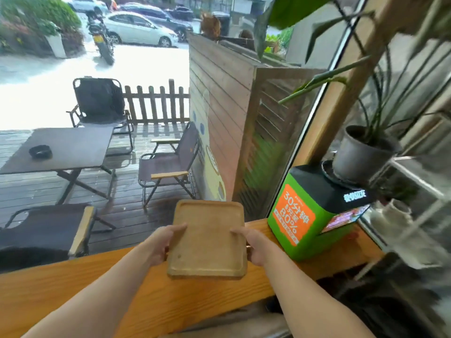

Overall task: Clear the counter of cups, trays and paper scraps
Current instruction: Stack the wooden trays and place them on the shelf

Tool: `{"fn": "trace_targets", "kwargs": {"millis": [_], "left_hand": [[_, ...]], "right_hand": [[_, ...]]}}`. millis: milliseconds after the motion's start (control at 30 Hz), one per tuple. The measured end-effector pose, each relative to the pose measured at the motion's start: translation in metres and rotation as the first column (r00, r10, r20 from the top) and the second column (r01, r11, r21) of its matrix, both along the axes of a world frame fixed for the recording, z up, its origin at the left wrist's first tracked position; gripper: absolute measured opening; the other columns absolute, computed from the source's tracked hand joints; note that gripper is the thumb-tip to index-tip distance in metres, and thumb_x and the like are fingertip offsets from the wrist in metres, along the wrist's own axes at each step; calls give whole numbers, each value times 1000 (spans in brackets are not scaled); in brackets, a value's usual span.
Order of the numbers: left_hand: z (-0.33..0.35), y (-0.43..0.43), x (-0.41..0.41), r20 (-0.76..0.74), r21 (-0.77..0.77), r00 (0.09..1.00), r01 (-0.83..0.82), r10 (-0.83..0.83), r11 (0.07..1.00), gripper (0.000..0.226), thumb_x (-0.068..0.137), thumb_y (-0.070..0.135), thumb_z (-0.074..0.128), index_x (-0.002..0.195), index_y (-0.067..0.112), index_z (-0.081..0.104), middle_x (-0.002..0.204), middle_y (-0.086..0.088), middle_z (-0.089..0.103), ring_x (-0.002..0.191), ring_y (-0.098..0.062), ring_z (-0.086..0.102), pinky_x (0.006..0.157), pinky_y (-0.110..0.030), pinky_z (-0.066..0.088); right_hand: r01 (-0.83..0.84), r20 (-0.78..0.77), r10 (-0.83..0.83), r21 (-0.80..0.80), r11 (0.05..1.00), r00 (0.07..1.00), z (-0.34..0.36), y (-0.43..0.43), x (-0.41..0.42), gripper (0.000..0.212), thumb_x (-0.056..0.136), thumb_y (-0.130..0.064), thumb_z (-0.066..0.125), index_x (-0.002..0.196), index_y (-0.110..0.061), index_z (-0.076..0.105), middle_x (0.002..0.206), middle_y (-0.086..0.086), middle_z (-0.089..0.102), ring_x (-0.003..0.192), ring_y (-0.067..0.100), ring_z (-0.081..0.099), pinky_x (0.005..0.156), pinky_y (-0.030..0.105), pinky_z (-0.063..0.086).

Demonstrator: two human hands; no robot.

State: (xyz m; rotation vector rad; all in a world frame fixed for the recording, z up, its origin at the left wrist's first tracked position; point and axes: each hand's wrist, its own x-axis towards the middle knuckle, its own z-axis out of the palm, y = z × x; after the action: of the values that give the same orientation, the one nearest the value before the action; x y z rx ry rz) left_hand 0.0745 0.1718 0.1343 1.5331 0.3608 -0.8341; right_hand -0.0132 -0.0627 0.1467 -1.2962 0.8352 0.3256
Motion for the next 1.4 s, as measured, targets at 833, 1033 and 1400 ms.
{"fn": "trace_targets", "kwargs": {"millis": [833,1033,1400], "left_hand": [[159,-208,-185,210,19,716,678,-666,735,41,88,47,68,100,8,63,69,-11,73,61,-25,70,53,-31,56],[194,-292,-292,263,50,594,778,-760,626,38,87,44,69,101,8,66,68,-9,73,57,-24,69,53,-31,56],[213,-404,-440,255,58,482,858,-838,511,43,82,45,75,103,11,58,91,-12,68,74,-28,67,45,-27,50]], "right_hand": [[636,189,-608,-172,753,771,156,-102,-301,44,81,-40,74,114,-13,63,110,18,69,102,34,66,93,48,52],[732,248,-690,-174,659,680,176,-163,-422,52,79,-41,75,122,-15,59,114,18,67,104,34,64,95,47,51],[855,266,-813,-176,488,519,190,-228,-590,50,82,-41,74,121,-14,59,113,18,66,101,35,64,92,48,53]]}}
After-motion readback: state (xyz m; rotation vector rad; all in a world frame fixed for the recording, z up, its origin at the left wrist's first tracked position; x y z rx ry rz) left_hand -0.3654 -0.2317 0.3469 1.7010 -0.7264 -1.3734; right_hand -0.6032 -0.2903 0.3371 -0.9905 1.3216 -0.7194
